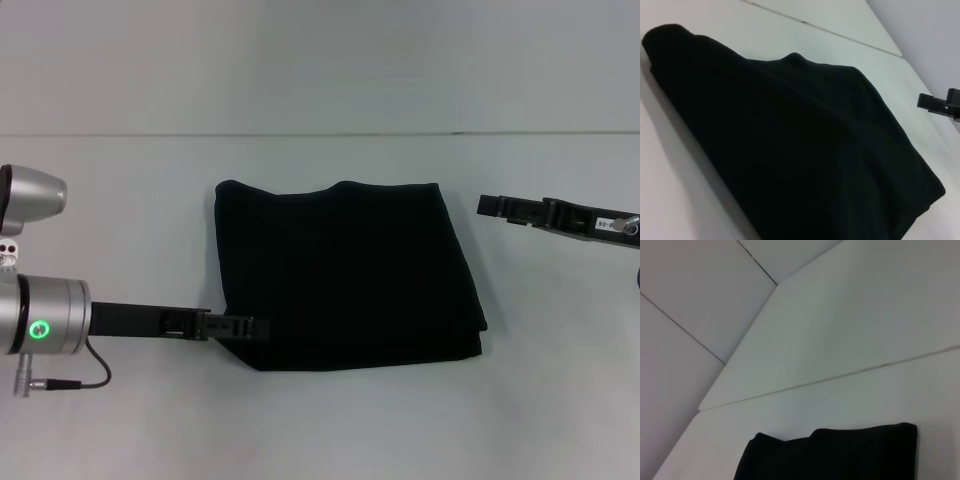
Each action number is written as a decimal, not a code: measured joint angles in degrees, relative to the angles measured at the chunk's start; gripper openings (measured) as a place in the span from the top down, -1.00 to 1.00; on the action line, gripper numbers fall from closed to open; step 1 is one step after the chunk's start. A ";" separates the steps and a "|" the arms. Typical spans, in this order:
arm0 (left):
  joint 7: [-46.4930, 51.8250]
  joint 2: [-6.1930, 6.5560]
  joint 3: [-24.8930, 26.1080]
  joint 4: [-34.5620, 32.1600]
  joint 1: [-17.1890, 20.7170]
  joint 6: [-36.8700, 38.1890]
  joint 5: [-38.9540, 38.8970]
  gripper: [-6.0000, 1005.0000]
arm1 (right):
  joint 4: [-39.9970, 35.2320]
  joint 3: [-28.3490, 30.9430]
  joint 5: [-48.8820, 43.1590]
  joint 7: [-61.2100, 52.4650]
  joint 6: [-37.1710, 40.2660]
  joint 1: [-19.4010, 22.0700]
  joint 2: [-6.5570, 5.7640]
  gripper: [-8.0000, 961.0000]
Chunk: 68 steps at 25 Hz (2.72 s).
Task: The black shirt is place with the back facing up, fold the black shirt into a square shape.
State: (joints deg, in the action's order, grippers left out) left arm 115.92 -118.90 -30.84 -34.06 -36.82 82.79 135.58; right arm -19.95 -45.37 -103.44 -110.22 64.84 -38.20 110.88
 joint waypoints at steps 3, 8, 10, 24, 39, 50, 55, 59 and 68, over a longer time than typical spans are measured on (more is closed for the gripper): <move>0.02 0.07 0.33 -0.31 -0.08 -0.75 -0.13 -0.81 | -0.08 0.06 0.00 0.03 0.00 0.03 0.00 -0.65; 0.75 0.59 0.55 -0.75 -1.31 -5.98 -2.00 -0.80 | -0.58 -0.07 0.00 0.08 0.01 -0.09 0.02 -0.65; 1.83 0.74 0.56 -0.47 -2.19 -8.45 -2.98 -0.79 | -0.64 0.00 0.00 0.04 0.01 -0.15 0.04 -0.65; 8.54 0.30 0.02 6.40 -8.43 -24.22 -3.38 -0.75 | -0.71 -0.02 0.00 0.30 -0.51 -0.21 0.27 -0.65; 8.30 -1.04 -0.10 11.05 -11.58 -33.25 -3.33 -0.70 | -0.71 0.11 0.00 0.36 -0.63 -0.30 0.39 -0.65; 4.57 -1.50 0.02 11.18 -11.80 -34.93 -3.54 -0.67 | -0.71 -0.05 -0.01 0.45 -2.05 -0.39 0.36 -0.65; 2.11 -1.95 0.10 11.13 -11.67 -35.40 -4.78 -0.48 | -0.71 -0.07 0.00 0.45 -2.26 -0.65 0.30 -0.65; 1.82 -1.96 0.01 11.14 -11.81 -35.43 -4.97 0.01 | -0.70 -0.09 -0.01 0.45 -2.45 -0.81 0.23 -0.65; 1.78 -1.78 -0.05 10.85 -12.42 -35.42 -4.97 0.75 | -0.70 -0.21 0.00 0.45 -2.87 -0.92 0.21 -0.66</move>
State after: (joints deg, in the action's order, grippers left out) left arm 117.70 -120.68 -30.88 -23.21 -49.24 47.37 130.61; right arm -20.66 -45.58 -103.45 -109.77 61.97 -39.11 111.09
